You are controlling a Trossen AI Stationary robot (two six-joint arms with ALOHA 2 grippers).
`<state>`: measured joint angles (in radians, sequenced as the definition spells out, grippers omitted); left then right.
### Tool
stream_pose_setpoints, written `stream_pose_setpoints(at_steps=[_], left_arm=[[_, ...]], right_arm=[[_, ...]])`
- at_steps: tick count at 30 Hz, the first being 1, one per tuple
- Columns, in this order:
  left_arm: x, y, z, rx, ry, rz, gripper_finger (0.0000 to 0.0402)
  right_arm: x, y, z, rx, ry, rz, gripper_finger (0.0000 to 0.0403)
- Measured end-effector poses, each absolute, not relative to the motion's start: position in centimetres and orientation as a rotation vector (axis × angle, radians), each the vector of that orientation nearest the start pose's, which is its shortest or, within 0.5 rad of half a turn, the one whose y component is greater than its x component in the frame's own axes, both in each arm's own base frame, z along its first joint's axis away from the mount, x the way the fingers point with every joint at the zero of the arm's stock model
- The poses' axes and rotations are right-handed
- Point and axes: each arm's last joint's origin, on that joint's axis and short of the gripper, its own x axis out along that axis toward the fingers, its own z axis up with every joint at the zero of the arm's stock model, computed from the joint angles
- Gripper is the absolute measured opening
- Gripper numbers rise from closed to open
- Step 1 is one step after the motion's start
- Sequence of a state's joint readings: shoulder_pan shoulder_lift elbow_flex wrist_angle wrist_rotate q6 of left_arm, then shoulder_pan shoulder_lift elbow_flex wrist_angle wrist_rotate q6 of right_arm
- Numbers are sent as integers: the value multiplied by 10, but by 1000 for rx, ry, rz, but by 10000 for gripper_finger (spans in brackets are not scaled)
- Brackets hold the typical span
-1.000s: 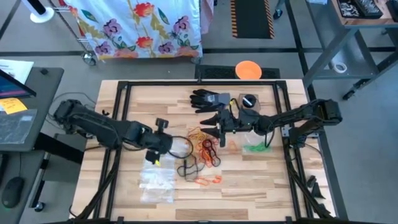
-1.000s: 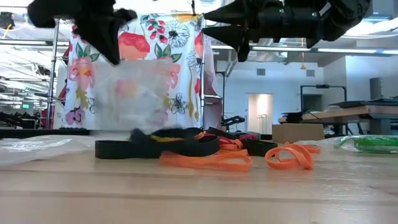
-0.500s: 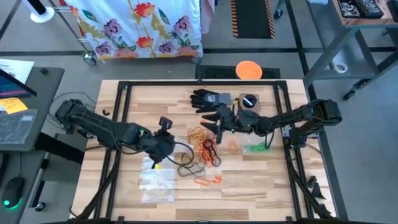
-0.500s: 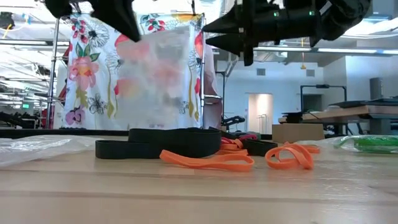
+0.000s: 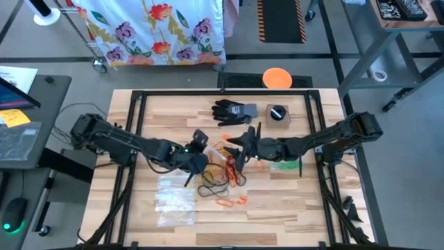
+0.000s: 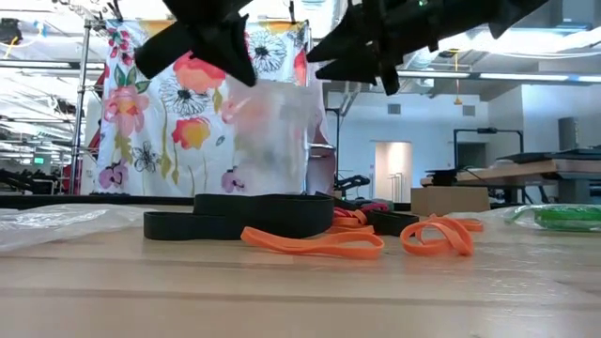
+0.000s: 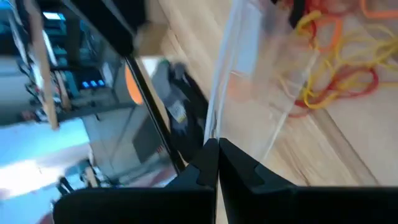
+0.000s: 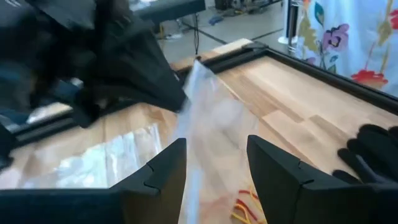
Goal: Sort rubber bands
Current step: Open the top transparent zip bag
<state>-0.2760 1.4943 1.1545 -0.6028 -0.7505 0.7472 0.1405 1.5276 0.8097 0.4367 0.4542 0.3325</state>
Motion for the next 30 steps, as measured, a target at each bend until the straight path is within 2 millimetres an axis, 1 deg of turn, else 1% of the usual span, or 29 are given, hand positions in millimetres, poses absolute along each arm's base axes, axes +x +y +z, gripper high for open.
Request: stream_pose_setpoints(at_steps=[5,8,13,18,22,26,30], left_arm=[[304,-62,274,1172,915,73,0],[306,-58,274,1160,898,18,0],[309,-49,275,1127,890,1,0],[313,-46,275,1116,821,-162,0],[317,-45,279,1119,772,-135,0],[318,-43,279,1139,771,-140,0],[318,-39,279,1119,768,-147,0]], right_arm=[[321,33,225,224,220,-352,168],[321,34,225,203,225,-345,168],[322,35,227,191,211,-298,168],[323,34,225,166,245,-208,168],[323,32,226,174,240,-215,168],[323,33,226,197,238,-213,168],[323,32,226,202,237,-216,168]])
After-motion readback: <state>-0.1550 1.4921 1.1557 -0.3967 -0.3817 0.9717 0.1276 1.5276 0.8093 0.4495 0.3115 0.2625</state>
